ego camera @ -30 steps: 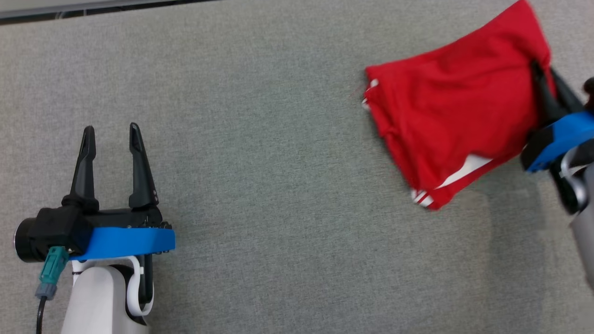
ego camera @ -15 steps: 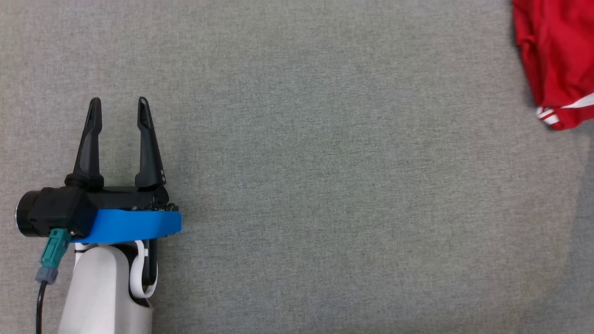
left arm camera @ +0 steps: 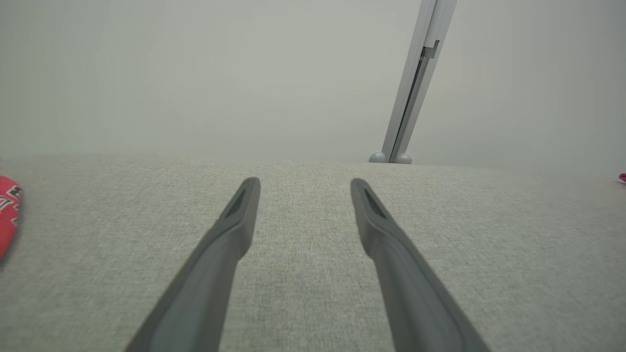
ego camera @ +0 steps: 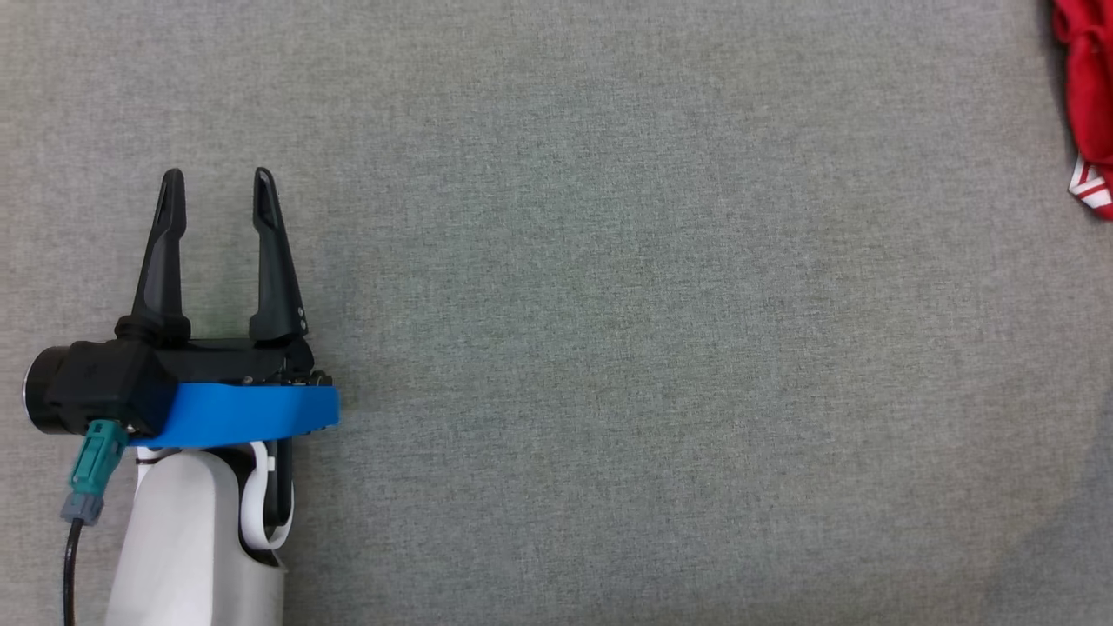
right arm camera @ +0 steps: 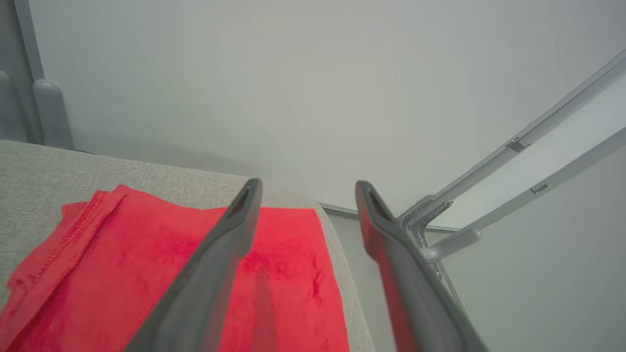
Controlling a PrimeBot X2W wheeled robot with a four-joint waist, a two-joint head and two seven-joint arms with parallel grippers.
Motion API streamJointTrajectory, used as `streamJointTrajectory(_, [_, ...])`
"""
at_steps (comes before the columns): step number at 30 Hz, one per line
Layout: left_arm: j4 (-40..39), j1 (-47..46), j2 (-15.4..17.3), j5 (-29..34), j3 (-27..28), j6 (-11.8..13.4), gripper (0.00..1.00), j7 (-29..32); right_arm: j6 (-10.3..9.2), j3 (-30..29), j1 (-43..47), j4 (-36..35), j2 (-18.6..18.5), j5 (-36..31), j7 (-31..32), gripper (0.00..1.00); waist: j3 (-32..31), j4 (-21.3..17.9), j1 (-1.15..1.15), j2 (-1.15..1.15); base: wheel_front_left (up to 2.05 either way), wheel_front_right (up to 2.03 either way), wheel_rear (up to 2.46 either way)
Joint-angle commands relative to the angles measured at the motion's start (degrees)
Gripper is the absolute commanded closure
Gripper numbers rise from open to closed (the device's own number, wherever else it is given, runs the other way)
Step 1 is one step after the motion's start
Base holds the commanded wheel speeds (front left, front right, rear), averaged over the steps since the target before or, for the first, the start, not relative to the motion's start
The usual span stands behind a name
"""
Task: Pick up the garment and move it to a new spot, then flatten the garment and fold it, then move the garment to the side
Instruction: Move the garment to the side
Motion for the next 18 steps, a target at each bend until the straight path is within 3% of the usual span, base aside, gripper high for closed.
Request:
streamJointTrajectory(1, [0.2,-1.1,0.1,0.0,0.2,-0.2,0.0,-0.1,0.0,-0.3,-0.1,-0.4,0.7,-0.8,-0.8,0.0,-0.4,0.1,0.0,0.0,0.0,0.0,0.0])
streamJointTrajectory(7, [1.1,1.7,0.0,-0.2,1.1,-0.1,0.0,-0.1,0.01,0.9,2.7,-2.5,3.6,-0.2,-5.3,0.0,-4.9,0.1,0.0,0.0,0.0,0.0,0.0])
streamJointTrajectory(18, [2.9,7.9,-0.2,0.0,2.4,0.4,0.0,-0.1,0.0,7.9,9.3,-5.8,14.1,2.1,-10.9,0.0,-15.5,1.8,0.0,0.0,0.0,0.0,0.0])
